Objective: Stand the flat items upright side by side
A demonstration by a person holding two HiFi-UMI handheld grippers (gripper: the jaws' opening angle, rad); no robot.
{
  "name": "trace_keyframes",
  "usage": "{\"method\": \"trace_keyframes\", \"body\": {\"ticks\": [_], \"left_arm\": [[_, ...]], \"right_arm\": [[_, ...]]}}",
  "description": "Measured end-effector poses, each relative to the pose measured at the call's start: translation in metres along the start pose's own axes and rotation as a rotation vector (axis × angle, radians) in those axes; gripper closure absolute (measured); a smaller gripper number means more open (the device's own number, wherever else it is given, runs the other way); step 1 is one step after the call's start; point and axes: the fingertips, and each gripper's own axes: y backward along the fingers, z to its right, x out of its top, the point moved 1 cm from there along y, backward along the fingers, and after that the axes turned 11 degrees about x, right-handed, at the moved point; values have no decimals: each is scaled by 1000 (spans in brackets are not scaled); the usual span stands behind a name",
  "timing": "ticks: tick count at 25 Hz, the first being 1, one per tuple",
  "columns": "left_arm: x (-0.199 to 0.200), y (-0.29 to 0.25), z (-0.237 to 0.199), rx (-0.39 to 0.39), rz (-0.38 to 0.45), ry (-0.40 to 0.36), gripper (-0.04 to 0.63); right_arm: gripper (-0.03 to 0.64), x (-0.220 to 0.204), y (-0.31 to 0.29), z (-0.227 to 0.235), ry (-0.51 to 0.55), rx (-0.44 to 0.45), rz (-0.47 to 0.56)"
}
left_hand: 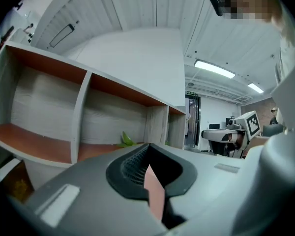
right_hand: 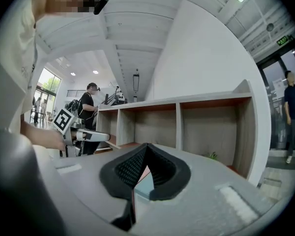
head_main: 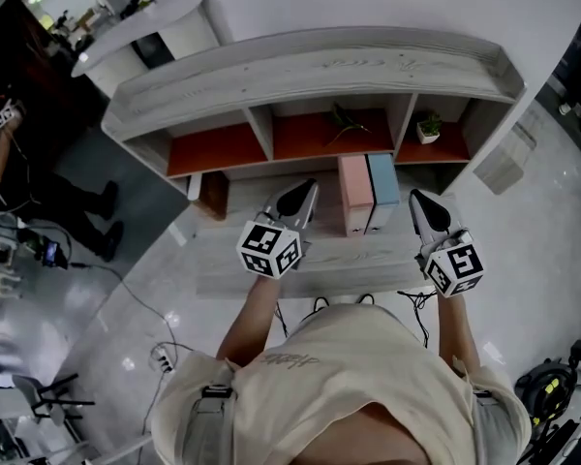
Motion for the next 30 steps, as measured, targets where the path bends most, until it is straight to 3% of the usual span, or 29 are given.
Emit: {"method": "trace_keyframes", "body": {"ticks": [6, 12, 30], "left_arm": [[11, -4, -5, 59, -2, -73, 581], [19, -4, -2, 76, 4, -91, 581], [-1, 5, -15, 114, -38, -21, 581]], "right_arm": [[615, 12, 1, 11, 19, -16, 16], [615, 17, 3, 16, 22, -25, 19], [615, 6, 1, 5, 12, -5, 9]]}}
